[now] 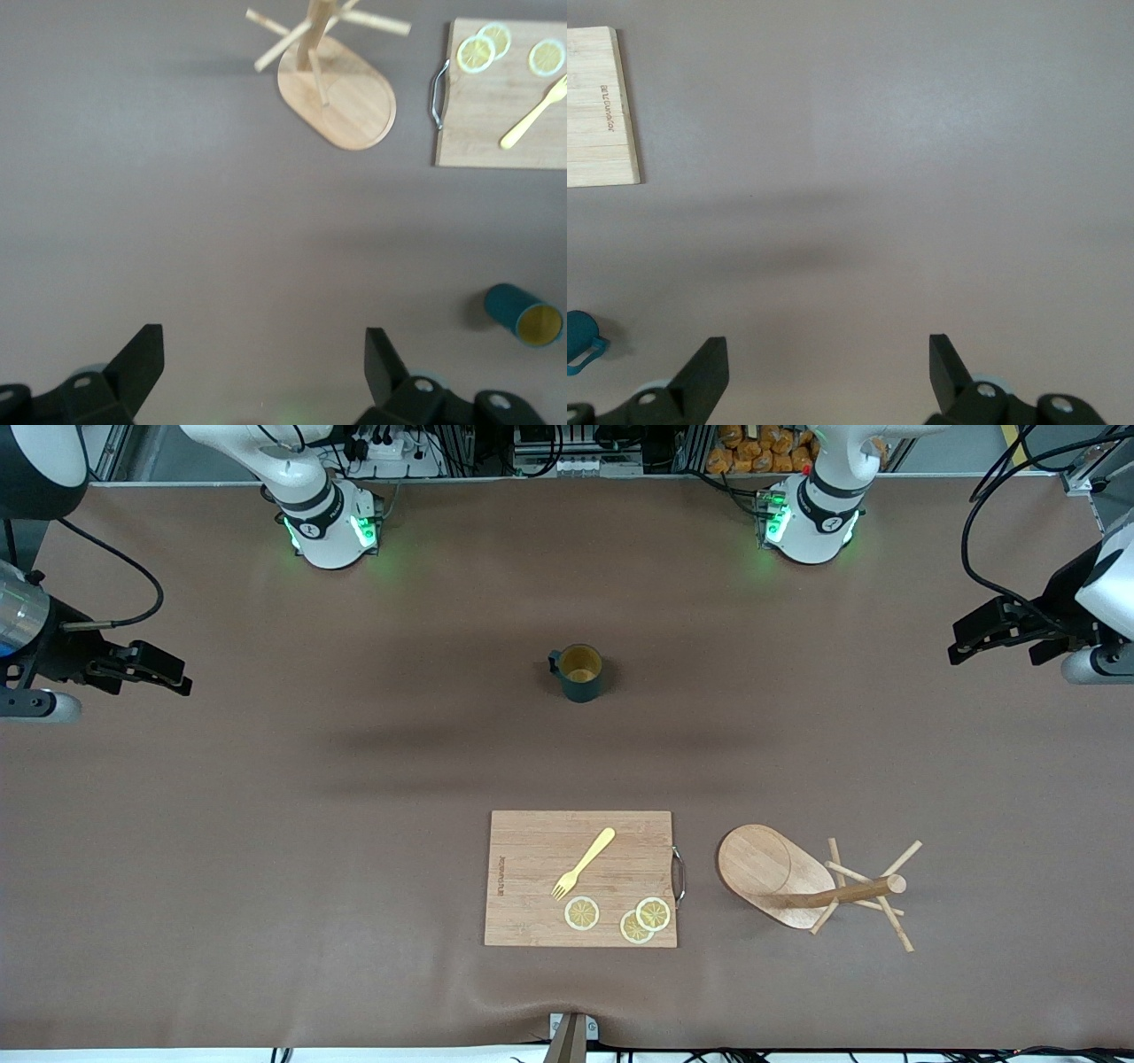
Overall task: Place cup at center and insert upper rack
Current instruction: 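Move the left gripper over the teal mug at the center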
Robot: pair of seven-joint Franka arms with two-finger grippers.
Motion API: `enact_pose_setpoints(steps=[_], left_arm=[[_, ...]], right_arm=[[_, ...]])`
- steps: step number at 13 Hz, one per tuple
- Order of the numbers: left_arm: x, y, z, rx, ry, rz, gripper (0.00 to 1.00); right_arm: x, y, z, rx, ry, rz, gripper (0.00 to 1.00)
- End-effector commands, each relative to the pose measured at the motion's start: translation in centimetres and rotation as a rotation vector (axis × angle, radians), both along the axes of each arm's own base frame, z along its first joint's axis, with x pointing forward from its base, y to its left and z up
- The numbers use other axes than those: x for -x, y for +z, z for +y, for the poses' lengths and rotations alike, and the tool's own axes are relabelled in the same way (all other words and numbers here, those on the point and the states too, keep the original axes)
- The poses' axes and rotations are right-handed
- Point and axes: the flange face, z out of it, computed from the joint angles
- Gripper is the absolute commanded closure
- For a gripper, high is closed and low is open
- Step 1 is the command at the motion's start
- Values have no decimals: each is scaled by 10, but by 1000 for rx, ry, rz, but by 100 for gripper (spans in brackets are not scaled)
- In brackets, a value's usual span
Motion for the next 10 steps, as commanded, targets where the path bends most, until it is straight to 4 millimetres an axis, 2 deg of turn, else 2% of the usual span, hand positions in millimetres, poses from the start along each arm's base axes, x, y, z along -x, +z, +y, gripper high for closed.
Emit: enact_pose_setpoints(steps=[1,5,7,10], left_arm=[[-2,13,-26,36,-31,-82,0],[-6,12,-46,166,-44,-98,0],[-6,10,-70,190,-75,-106,0],[-3,-1,-119,210,-93,-88,0]], right_arm=[[7,3,-8,14,2,-11,0],[0,4,-15,41,-17,-54,0],[-1,5,-15,41,-19,-65,0],[0,6,-17,47,-9,-59,0]])
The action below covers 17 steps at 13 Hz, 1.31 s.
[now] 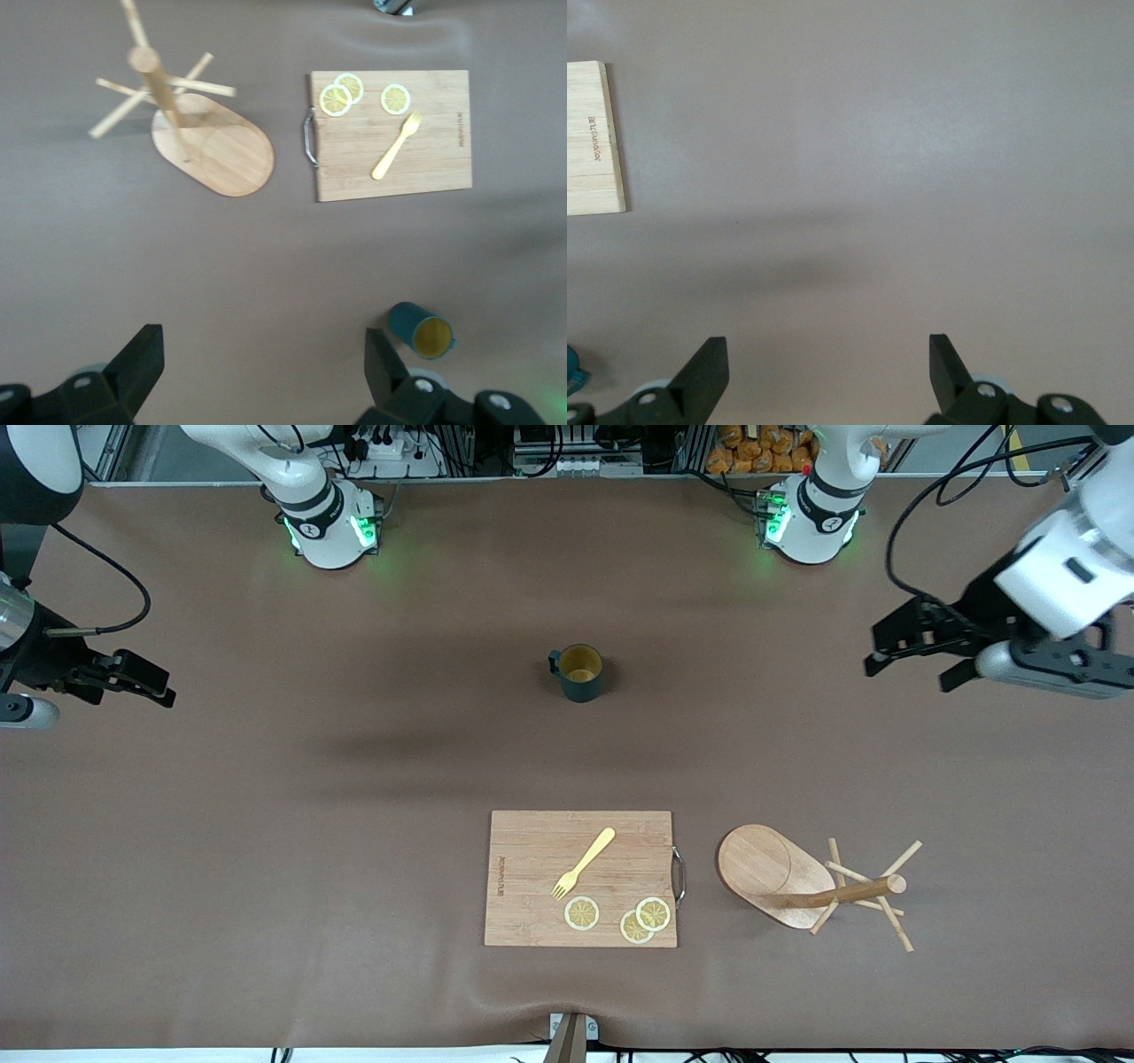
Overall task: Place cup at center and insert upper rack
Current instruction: 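Move the left gripper over the teal mug at the center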
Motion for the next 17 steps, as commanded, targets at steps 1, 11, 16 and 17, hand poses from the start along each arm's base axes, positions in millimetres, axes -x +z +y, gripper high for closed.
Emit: enact_pose_setpoints(steps=[1,11,16,17], left_arm=[[6,-3,-44,32,-3,5,0],[37,-39,-182,47,50,13,0],[75,-70,-271,-9,208,16,0],[83,-78,-287,-33,232,8,0]], right_arm=[[7,3,-8,32,8,-1,0],[11,6,-10,38,5,22,0],[7,3,-14,40,-11,4,0],[7,2,-15,40,-13,8,0]])
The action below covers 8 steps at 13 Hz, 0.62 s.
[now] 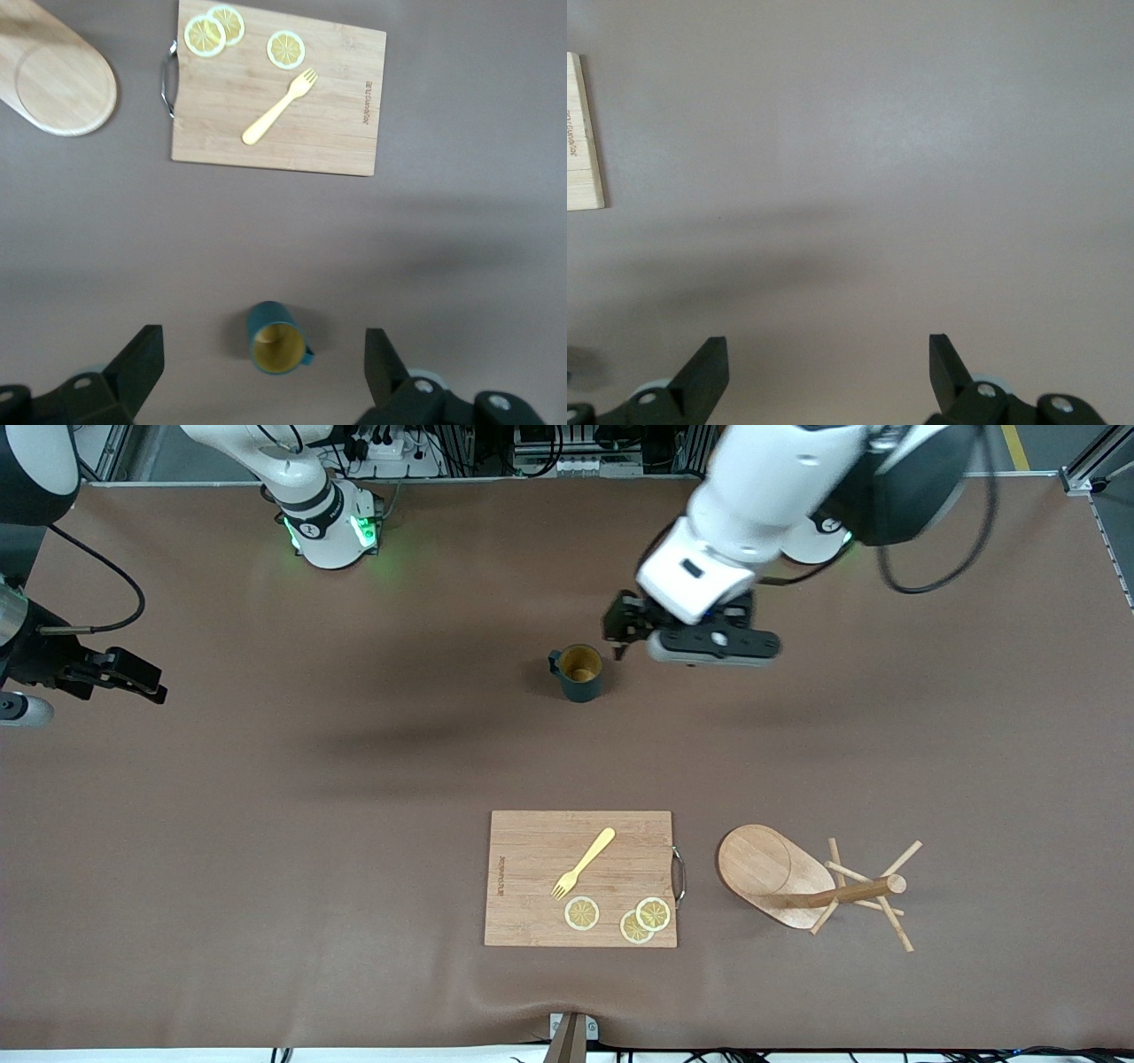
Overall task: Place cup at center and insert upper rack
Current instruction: 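Move the left gripper over the teal mug at the center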
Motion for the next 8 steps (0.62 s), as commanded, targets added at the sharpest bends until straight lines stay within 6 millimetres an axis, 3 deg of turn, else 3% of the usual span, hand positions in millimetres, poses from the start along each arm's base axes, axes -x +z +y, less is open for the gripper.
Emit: enact_pose_setpoints(steps=[1,4,8], left_arm=[[18,-16,-37,-42,76,-20,0],[34,-41,-73,-49,150,-17,0],[53,-62,-103,-74,229,-33,0]], right_arm=[[4,3,-6,12,-6,-9,0],[4,2,-7,12,-9,-9,0],[1,1,-8,13,-10,-23,0]])
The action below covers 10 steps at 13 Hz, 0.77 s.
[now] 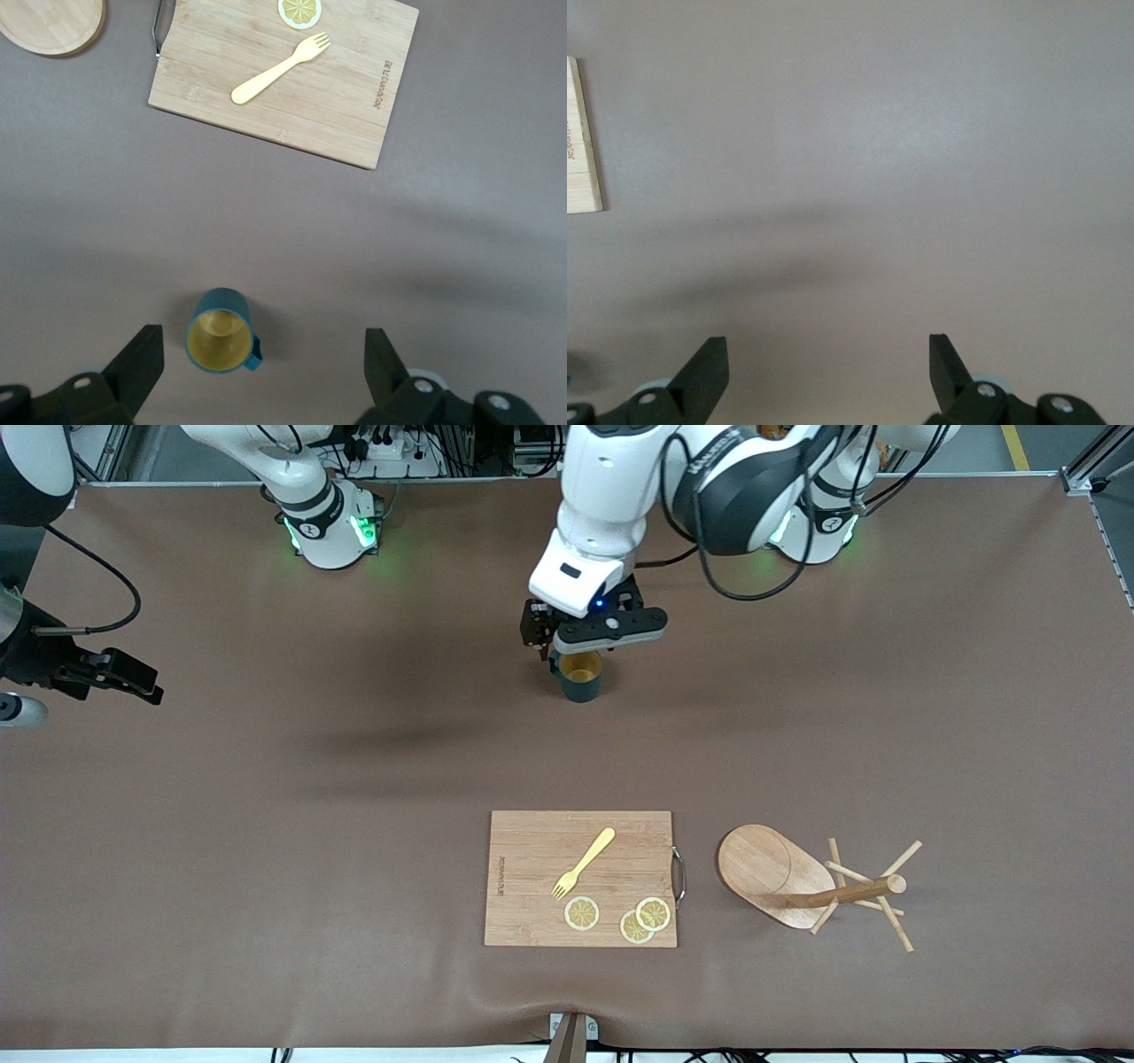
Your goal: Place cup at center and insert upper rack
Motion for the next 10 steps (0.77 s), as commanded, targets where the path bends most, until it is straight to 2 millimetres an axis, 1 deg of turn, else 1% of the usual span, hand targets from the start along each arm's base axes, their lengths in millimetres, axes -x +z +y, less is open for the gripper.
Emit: enact_pose_setpoints(steps=[1,6,9,10], left_arm=[[10,-4,-17,-11,60,-28,0],[30,-23,-42,-39,146,-43,0],[36,-37,-51,-57,205,-59,0],[41,-42,-56,-64,211,-65,0]], right_arm=[[0,-1,-4,13,-3,-17,0],[0,-2,-4,13,-3,-13,0],[0,-3,-4,13,-3,-9,0],[0,-3,-4,13,-3,-9,0]])
